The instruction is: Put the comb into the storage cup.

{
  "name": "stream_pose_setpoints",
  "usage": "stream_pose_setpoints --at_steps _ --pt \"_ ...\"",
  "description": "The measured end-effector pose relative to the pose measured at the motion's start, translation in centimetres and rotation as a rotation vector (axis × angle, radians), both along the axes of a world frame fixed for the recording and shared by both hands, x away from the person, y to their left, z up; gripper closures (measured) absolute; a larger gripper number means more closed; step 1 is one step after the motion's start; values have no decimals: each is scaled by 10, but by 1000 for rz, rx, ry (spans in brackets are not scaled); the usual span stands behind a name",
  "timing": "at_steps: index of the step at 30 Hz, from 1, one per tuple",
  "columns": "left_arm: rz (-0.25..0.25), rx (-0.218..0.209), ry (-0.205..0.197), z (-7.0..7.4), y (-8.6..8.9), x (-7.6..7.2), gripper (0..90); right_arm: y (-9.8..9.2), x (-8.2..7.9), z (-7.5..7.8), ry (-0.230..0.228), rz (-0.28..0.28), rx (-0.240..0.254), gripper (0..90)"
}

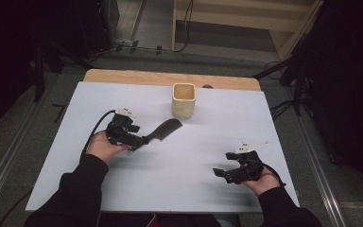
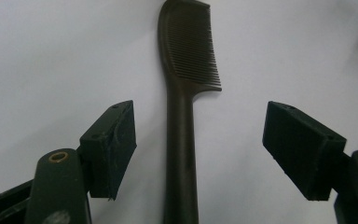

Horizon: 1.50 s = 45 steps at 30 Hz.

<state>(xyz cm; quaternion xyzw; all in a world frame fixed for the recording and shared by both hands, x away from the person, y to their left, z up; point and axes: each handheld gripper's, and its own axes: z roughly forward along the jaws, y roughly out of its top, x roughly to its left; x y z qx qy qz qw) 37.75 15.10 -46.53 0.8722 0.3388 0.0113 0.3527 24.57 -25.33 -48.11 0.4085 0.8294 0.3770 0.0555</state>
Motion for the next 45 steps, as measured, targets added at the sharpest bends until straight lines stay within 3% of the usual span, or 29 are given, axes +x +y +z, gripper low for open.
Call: stream_pose_setpoints --at_steps 23,29,34,45 --pt "-19 116 -9 -22 -3 -9 274 0 0 0 0 2 -2 140" --pt "-27 150 -81 -27 -7 -17 276 0 0 0 2 1 -5 140" --pt "-22 182 -144 -30 -8 -23 335 1 -1 0 7 1 -6 140" --pt "10 187 -160 -30 -9 -26 364 1 -1 0 3 4 -15 140"
